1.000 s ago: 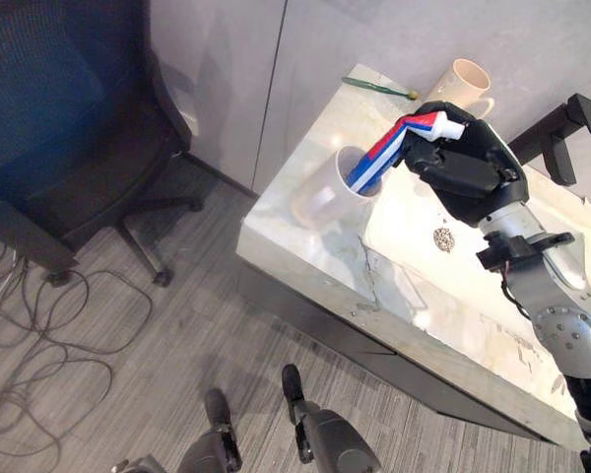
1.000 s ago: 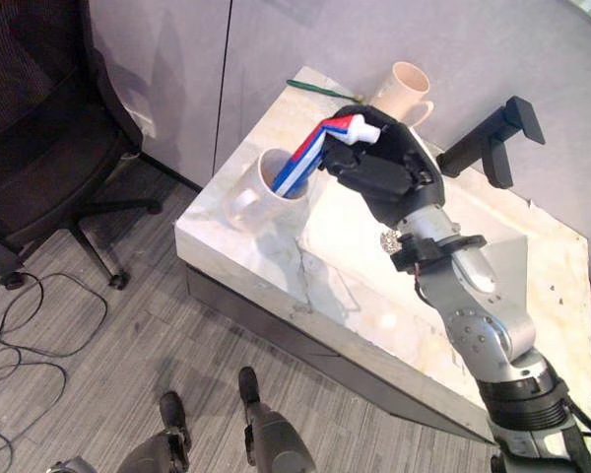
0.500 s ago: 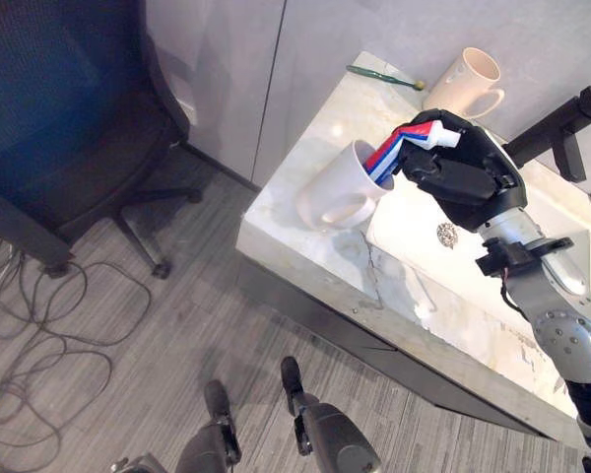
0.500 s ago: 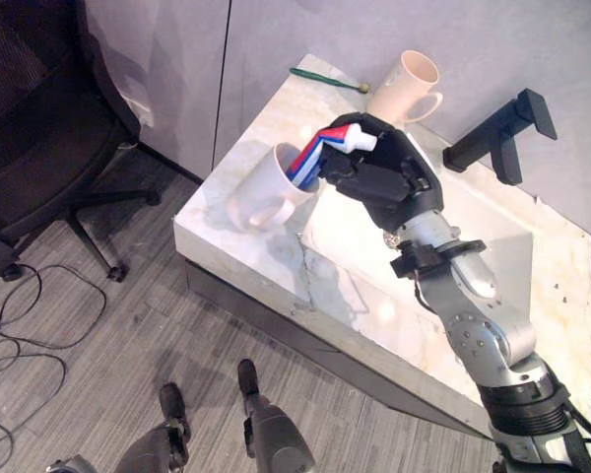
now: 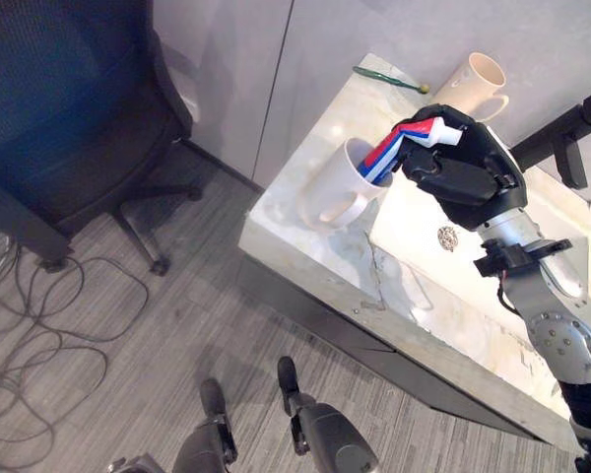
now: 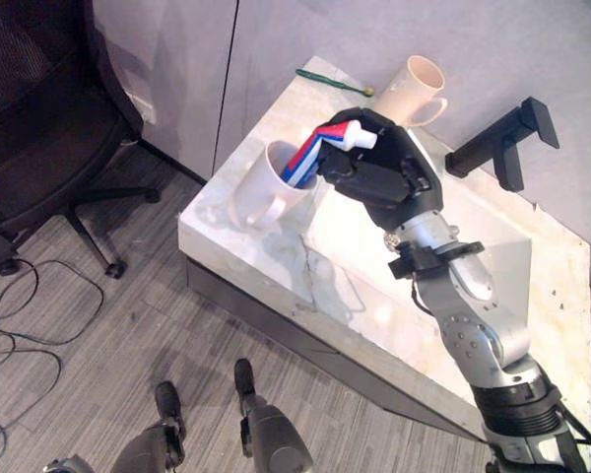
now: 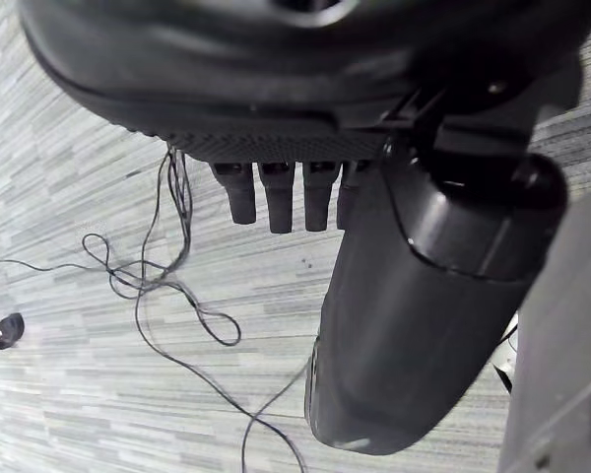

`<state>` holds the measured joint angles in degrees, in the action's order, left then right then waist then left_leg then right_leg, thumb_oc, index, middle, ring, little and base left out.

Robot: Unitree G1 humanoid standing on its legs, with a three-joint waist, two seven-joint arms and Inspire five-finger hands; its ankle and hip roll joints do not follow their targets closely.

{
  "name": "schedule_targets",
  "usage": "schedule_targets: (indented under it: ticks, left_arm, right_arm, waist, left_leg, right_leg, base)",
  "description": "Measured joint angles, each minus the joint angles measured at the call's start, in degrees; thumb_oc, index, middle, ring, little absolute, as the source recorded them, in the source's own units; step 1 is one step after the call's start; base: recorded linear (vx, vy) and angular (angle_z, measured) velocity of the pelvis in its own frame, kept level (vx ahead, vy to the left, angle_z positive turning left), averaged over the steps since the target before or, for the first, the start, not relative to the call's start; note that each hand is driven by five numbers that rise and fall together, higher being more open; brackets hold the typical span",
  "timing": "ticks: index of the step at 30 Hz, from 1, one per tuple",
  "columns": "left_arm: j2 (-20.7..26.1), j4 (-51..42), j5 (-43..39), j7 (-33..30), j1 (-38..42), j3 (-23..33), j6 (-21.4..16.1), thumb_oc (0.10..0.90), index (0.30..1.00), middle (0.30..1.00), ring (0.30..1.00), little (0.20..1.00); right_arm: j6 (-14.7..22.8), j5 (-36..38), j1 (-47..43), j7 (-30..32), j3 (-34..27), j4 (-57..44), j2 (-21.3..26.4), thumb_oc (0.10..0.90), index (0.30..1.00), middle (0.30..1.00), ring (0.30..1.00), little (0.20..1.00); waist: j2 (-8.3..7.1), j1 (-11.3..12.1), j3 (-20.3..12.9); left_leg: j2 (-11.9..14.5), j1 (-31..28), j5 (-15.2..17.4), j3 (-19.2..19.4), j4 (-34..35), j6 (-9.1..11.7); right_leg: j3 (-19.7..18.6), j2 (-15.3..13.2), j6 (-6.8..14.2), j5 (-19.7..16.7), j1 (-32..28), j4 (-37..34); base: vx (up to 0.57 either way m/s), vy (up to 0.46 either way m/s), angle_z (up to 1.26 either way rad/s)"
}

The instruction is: Organize the bathroom.

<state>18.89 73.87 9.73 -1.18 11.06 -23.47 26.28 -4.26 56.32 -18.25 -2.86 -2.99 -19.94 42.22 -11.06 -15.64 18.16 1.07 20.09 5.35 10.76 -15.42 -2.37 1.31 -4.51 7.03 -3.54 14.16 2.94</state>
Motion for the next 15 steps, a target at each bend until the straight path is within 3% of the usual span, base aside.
schedule_targets:
  ticks: [15]
  left_arm:
    - [0.2, 0.5, 1.7, -1.0, 0.0, -0.2, 0.0, 0.8, 0.9, 0.9, 0.9, 0.9]
  right_arm:
    - [1.2, -3.7, -0.1, 0.1, 0.0, 0.0, 0.0, 0.4, 0.3, 0.3, 0.3, 0.3]
  waist:
    - [-1.62, 1.3, -0.4]
  left_leg:
    - [0.0, 0.8, 0.0, -0.8, -1.2, 0.0]
  right_leg:
    - [0.2, 0.0, 0.0, 0.0, -0.2, 0.0]
  base:
    - [0.01, -0.004, 0.02]
